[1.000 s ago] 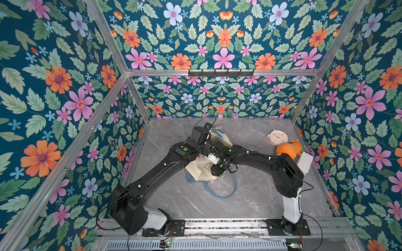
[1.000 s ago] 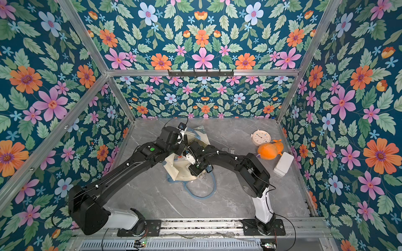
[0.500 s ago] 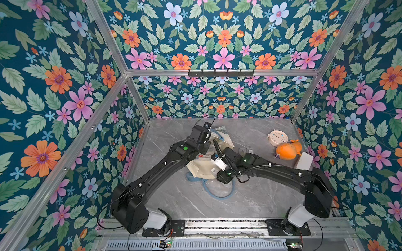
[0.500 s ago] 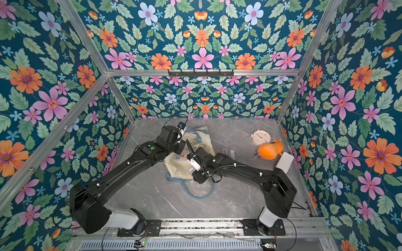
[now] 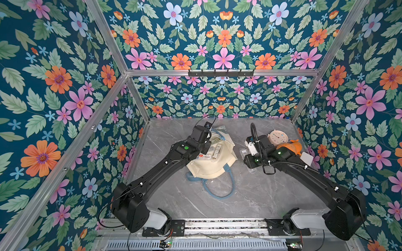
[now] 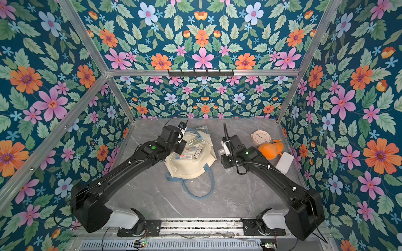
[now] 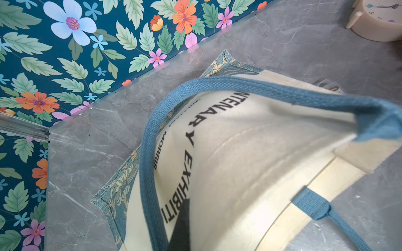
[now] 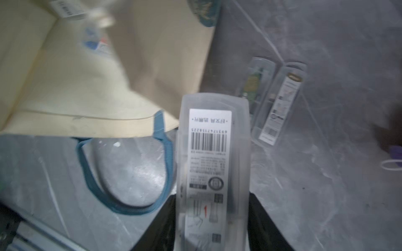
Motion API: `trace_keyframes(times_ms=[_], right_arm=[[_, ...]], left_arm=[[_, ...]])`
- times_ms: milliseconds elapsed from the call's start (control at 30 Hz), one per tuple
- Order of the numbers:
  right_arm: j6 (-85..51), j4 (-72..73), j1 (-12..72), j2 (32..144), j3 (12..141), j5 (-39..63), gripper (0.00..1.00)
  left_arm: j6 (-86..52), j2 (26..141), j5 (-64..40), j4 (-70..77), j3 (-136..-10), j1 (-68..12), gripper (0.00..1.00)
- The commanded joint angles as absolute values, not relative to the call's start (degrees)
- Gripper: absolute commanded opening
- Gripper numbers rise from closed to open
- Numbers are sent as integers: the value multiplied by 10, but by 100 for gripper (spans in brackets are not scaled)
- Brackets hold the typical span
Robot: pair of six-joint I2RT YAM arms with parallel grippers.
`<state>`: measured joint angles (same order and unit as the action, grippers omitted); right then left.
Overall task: Take out the compass set from the canvas bag
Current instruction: Place the compass set at the center of the board.
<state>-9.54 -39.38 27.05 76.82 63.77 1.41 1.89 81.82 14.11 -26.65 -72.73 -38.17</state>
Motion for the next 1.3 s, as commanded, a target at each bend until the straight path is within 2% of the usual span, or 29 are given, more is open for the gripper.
trace_keyframes(times_ms=[0, 133, 300, 800, 1267], right_arm=[[-68, -361, 212, 800, 638, 27, 43], [-59, -337, 149, 855, 650, 35, 43], [-57, -320, 109, 912, 665, 39, 42], [-82, -283, 75, 1022, 677, 58, 45], [-91, -274, 69, 1054, 686, 61, 48]], left_arm=[[20, 821, 140, -257, -733, -381, 0], [20, 825, 136, -257, -736, -381, 0], [21, 828, 133, -257, -738, -381, 0], [22, 821, 132, -259, -733, -381, 0], [22, 822, 136, -261, -732, -381, 0]])
